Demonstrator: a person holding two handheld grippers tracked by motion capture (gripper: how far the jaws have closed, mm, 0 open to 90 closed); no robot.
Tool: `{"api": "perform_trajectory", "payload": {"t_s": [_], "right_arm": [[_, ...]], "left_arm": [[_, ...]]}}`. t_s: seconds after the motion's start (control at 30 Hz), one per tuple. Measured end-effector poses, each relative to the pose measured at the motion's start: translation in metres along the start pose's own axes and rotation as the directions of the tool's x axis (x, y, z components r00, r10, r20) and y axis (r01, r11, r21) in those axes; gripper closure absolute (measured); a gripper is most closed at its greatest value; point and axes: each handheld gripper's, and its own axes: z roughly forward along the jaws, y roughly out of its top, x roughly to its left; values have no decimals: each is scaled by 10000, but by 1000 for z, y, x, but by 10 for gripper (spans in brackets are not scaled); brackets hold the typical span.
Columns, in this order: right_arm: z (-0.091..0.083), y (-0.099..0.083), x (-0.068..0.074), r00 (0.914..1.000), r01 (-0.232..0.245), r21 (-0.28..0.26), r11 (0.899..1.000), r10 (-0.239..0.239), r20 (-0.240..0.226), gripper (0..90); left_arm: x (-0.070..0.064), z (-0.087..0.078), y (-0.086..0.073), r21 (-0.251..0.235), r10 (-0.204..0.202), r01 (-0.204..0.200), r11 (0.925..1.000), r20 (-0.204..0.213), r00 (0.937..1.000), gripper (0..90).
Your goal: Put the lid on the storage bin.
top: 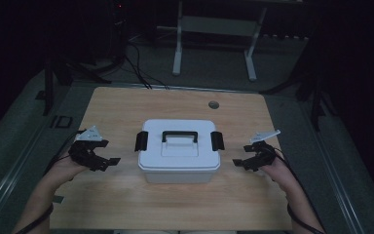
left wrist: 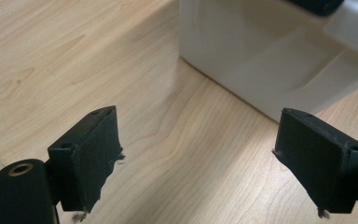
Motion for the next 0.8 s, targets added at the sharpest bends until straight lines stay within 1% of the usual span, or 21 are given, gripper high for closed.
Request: {"api": "perform_trajectory", "payload": {"t_s": [0.13, 0.2, 0.27, 0.33, 0.43, 0.5, 0.6, 0.63, 0.67, 0.8], "right_arm": [[2, -5, 0, 9998, -91, -183, 9998, 94, 176, 141], [4, -7, 0, 9993, -206, -327, 9993, 216, 291, 140], [5, -10, 0, 9986, -276, -466, 9985, 296, 427, 139], [7, -12, 0, 9975, -364, -618, 9974, 400, 576, 139], [9, -15, 1, 9960, -416, -838, 9956, 479, 748, 139], [9, -17, 2, 9932, -456, -998, 9940, 558, 1022, 138], [10, -19, 1, 9888, -630, -1287, 9897, 794, 1266, 138], [9, -20, 2, 9863, -620, -1375, 9886, 818, 1435, 138], [9, -22, 2, 9840, -639, -1475, 9870, 870, 1557, 138], [10, -26, 3, 9751, -777, -1695, 9825, 1103, 1924, 138]], "left_arm": [[0, 3, -14, -187, -225, 223, 9996, -73, 9997, 139], [0, 7, -21, -134, -303, 300, 9995, -164, 9994, 139], [-1, 10, -27, -66, -298, 296, 9995, -247, 9993, 139], [-2, 12, -32, -112, -400, 397, 9991, -206, 9990, 139], [-4, 15, -39, -214, -490, 482, 9986, -375, 9981, 139], [-4, 17, -42, -296, -598, 582, 9979, -562, 9966, 139], [-6, 19, -47, -495, -677, 632, 9968, -952, 9932, 139], [-6, 19, -49, -553, -680, 624, 9965, -1059, 9921, 139], [-8, 20, -51, -599, -691, 616, 9963, -1335, 9886, 139], [-10, 26, -58, -713, -932, 824, 9940, -1640, 9820, 139]]}}
